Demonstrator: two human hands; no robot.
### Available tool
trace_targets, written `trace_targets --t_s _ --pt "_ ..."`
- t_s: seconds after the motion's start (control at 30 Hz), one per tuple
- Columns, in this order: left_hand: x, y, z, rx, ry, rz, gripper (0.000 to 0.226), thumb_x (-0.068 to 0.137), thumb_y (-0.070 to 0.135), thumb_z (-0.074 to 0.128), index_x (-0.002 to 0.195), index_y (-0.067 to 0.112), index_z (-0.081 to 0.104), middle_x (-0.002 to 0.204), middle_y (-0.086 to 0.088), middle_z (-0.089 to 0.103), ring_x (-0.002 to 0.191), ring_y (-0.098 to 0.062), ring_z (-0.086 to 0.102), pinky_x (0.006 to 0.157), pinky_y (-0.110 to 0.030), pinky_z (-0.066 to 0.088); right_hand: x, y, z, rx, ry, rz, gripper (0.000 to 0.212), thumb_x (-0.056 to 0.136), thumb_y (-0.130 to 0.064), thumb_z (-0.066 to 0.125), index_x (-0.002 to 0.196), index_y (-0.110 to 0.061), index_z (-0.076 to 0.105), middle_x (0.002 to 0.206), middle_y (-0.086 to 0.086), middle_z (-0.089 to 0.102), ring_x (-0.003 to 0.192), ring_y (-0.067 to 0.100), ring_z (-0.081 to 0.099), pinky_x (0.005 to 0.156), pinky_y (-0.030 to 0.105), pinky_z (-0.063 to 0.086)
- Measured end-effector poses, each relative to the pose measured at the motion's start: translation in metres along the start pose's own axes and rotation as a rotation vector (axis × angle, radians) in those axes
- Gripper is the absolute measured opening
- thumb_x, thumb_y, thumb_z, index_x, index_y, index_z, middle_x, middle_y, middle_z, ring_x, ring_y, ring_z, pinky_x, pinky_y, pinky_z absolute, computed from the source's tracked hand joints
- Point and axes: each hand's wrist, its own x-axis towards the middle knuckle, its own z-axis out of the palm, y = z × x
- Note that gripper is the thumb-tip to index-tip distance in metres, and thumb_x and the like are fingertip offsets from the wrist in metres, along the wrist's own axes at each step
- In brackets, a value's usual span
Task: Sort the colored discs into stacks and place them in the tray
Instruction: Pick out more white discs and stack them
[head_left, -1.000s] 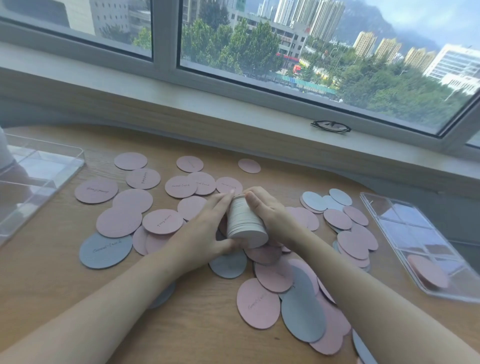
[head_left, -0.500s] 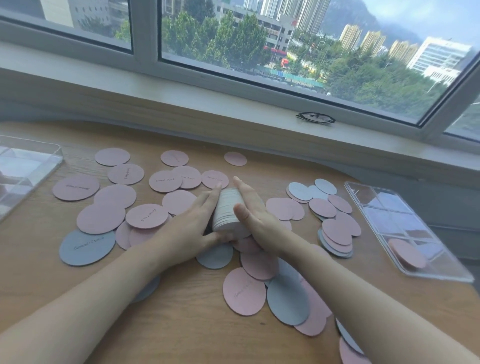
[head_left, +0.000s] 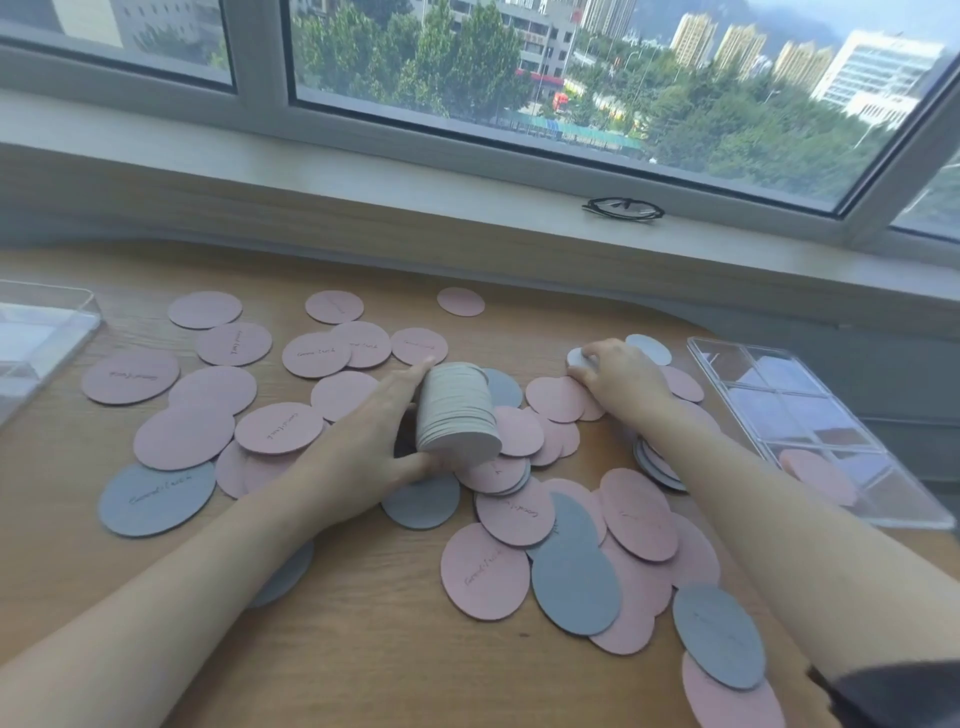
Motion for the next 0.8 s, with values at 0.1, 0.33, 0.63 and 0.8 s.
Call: trace_targets --t_s 0.1,0.33,0.63,0.8 --pt "-0.001 0.001 -0.001 -0.029 -0.006 0.008 0.102 0.072 0.062 0.069 0.155 0.036 0.018 0.149 0.026 0.034 0.127 0.015 0.039 0.107 -0.020 0.034 -0.007 -0.002 -0.002 -0.083 0.052 -0.057 0.031 0.096 -0.034 0.044 0.084 -0.012 0.063 0.091 0.010 0.063 0.089 0.034 0.055 0.065 0.038 0.040" --pt "-0.001 0.003 -0.002 -0.087 -0.018 0.008 0.102 0.068 0.061 0.070 0.154 0.038 0.021 0.142 0.033 0.035 0.124 0.017 0.042 0.104 -0.014 0.036 -0.033 -0.024 -0.012 0.102 0.494 -0.317 0.020 0.099 -0.016 0.052 0.088 -0.007 0.067 0.085 0.004 0.069 0.079 0.028 0.059 0.072 0.032 0.036" --pt "0.000 0.000 -0.002 -0.095 -0.018 -0.003 0.098 0.078 0.036 0.082 0.155 0.031 0.022 0.148 0.020 0.037 0.125 0.018 0.041 0.109 -0.020 0.037 -0.076 -0.102 -0.004 0.792 -0.014 -0.354 0.026 0.101 -0.026 0.049 0.111 -0.018 0.071 0.106 -0.011 0.071 0.103 0.004 0.063 0.094 0.027 0.048" --pt "0.000 0.005 -0.001 0.055 -0.050 0.007 0.101 0.085 0.053 0.069 0.159 0.029 0.005 0.162 0.020 0.016 0.144 0.004 0.022 0.118 -0.027 0.026 -0.089 -0.104 0.009 0.778 -0.256 -0.365 0.066 0.092 -0.068 0.031 0.148 -0.032 0.038 0.150 -0.014 0.041 0.137 0.004 0.037 0.117 0.033 0.028"
